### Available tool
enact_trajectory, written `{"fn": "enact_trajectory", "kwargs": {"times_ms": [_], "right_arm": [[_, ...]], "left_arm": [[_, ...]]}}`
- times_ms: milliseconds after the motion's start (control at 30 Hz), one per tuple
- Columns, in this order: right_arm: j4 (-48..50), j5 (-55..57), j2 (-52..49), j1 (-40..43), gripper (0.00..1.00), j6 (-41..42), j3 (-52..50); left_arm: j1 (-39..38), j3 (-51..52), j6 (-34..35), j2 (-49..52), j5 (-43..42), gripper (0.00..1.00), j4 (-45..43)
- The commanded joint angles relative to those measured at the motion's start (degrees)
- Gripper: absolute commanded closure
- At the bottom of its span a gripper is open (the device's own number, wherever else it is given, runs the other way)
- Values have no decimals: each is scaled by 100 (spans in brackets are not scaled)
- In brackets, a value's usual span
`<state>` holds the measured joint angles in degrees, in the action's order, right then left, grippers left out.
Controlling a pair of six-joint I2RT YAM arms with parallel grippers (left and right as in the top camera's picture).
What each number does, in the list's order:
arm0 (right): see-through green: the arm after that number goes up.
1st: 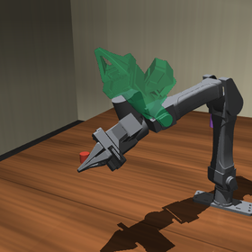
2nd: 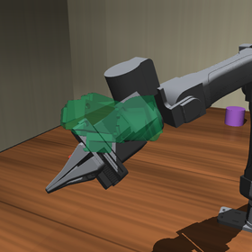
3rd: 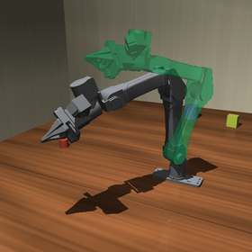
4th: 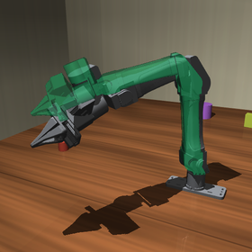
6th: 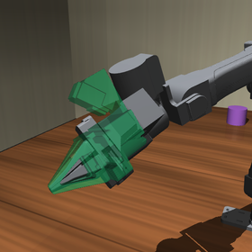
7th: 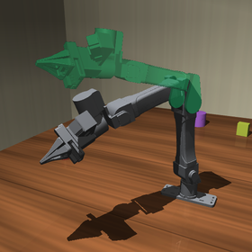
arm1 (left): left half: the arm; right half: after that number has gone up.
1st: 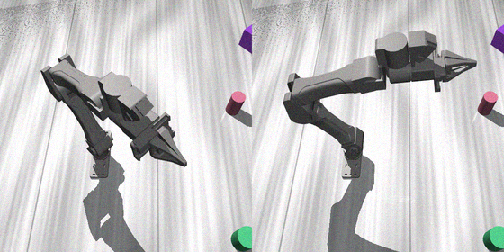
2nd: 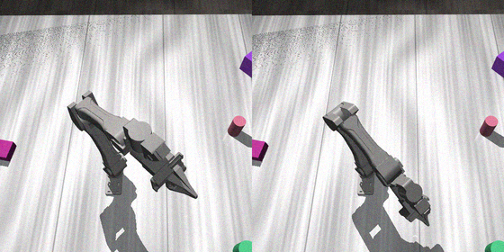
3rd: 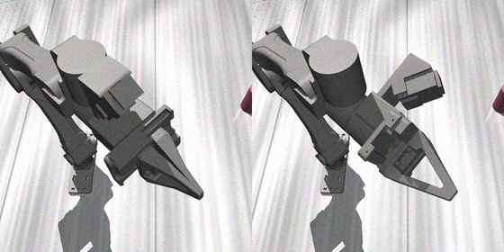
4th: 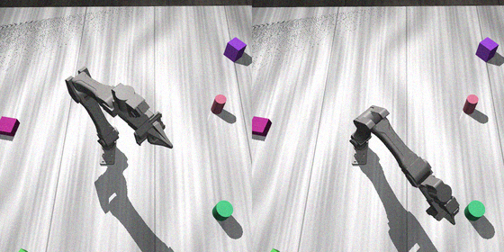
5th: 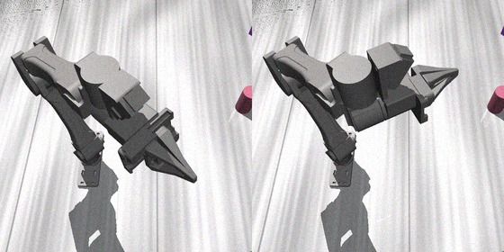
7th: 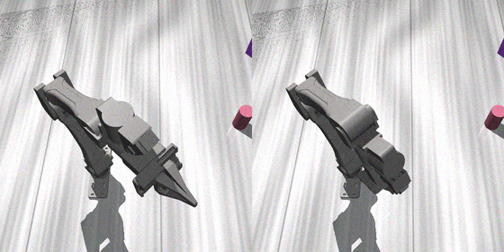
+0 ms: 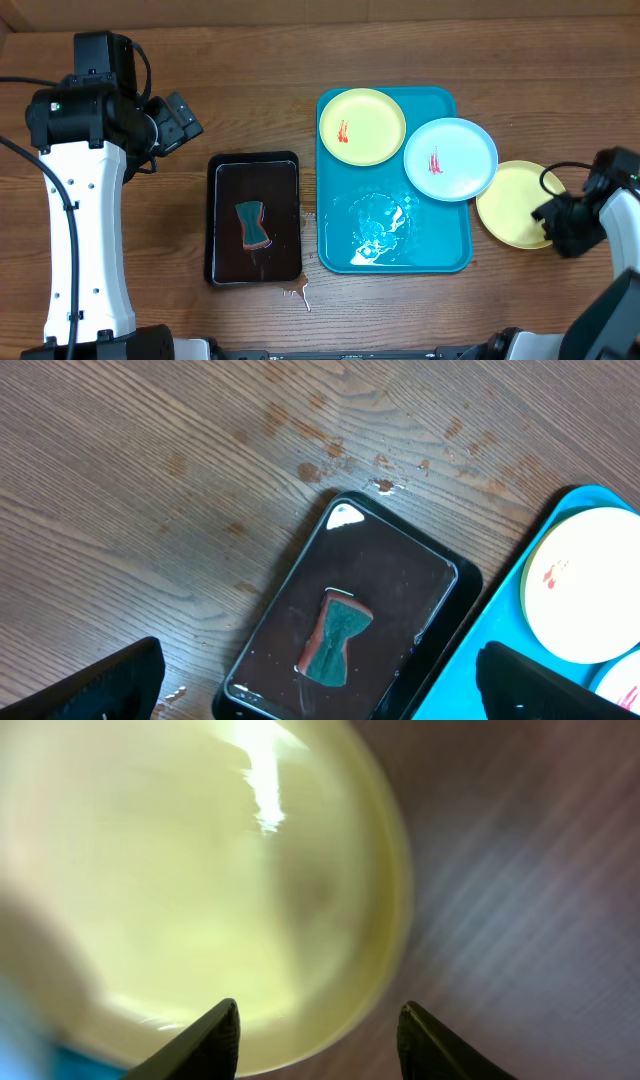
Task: Clean dirty plates on tray and stack at the side
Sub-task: 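Slide the white plate down into the tray's lower slot with the right gripper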
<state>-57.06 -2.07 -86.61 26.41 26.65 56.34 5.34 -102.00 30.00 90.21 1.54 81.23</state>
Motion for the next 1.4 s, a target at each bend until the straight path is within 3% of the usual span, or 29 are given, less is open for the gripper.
{"fn": "enact_trajectory", "kwargs": {"times_ms": [0,100,233,400,567,700,733,767,1067,1367], "right_arm": [[208,-988,658,-435,50,-905,468],[680,-1303,857,-894,52,-1198,476],[1294,-645,686,-1495,52,-1187,420],[1976,227,13,-1917,51,-1189,323],[2535,330,-793,-1965,52,-1193,323],[2632,332,-1176,-1965,67,-1191,323],[2610,328,-1222,-1965,76,-1187,326],[2535,330,-1226,-1967,96,-1187,326],[1499,227,-706,-1967,96,-1145,791],[87,-1102,199,-2190,96,-1150,960]], "left_arm": [[26,-127,-42,-55,48,0,-2],[26,-127,-42,-55,48,0,-2],[26,-127,-42,-55,48,0,-2],[26,-127,-42,-55,48,0,-2],[26,-127,-42,-55,48,0,-2],[26,-127,-42,-55,48,0,-2],[26,-127,-42,-55,48,0,-2],[26,-127,-42,-55,48,0,-2],[26,-127,-42,-55,48,0,-2],[26,-127,-42,-55,48,0,-2]]}}
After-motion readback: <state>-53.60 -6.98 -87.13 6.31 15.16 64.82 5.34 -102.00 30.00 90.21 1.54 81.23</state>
